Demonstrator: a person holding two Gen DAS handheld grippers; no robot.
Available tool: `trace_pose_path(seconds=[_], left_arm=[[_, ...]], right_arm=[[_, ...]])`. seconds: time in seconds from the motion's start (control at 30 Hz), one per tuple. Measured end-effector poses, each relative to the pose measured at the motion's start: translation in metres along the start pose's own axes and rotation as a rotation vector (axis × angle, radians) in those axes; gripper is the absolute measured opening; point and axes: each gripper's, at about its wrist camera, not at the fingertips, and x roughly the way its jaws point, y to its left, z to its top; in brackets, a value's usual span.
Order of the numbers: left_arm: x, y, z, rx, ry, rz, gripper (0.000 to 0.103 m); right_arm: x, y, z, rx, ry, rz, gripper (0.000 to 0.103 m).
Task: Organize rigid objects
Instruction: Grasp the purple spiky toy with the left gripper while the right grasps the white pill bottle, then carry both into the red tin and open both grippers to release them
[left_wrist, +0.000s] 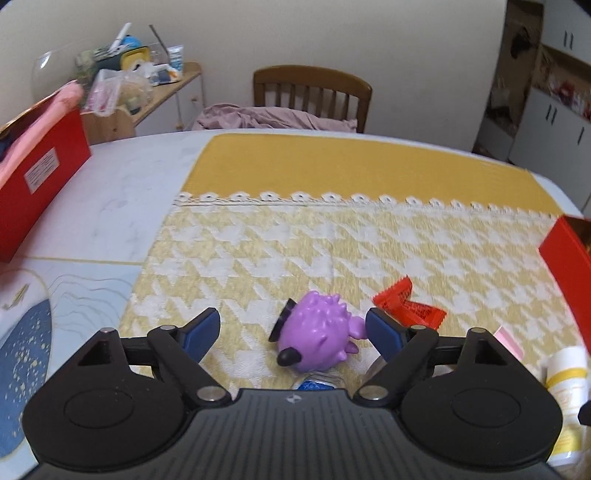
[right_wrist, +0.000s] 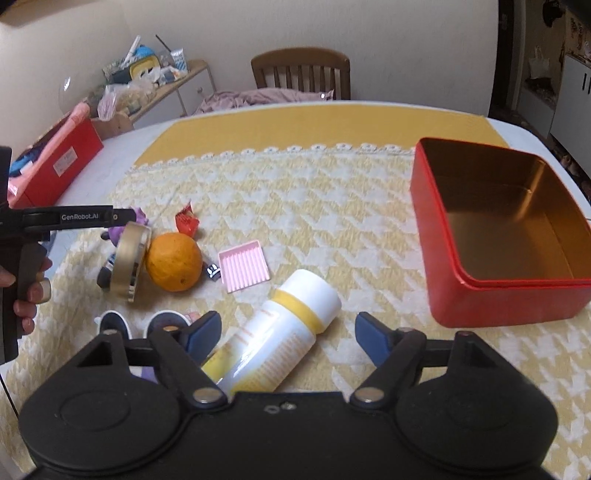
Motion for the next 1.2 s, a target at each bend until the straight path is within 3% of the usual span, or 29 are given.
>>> trace_pose_path(seconds=[0.13, 0.3, 0.63, 0.73, 1.2], left_arm=[[0.010, -0.001, 0.001, -0.013, 0.030, -0.047, 0.080], [0.022, 0.001, 0.005, -0.054, 0.075, -0.127, 0.062], [0.025, 0.003, 0.007, -0.074, 0.084, -0.135, 0.060], [0.019, 0.007, 0.006, -0.086, 0.074, -0.132, 0.054], [-0.014, 0.041, -0.007, -0.162, 0.056, -0.092, 0.054]], right_arm=[[0.012, 0.000, 0.001, -0.005, 0.035, -0.012, 0.074], [0.023, -0.001, 0.002, 0.037, 0.089, 0.019, 0.067], [0.020, -0.002, 0.001, 0.093, 0.094, 0.024, 0.052], [0.016, 0.000, 0.000, 0.084, 0.084, 0.012, 0.046], [-0.021, -0.005, -0.011, 0.102, 0.027, -0.031, 0.044]])
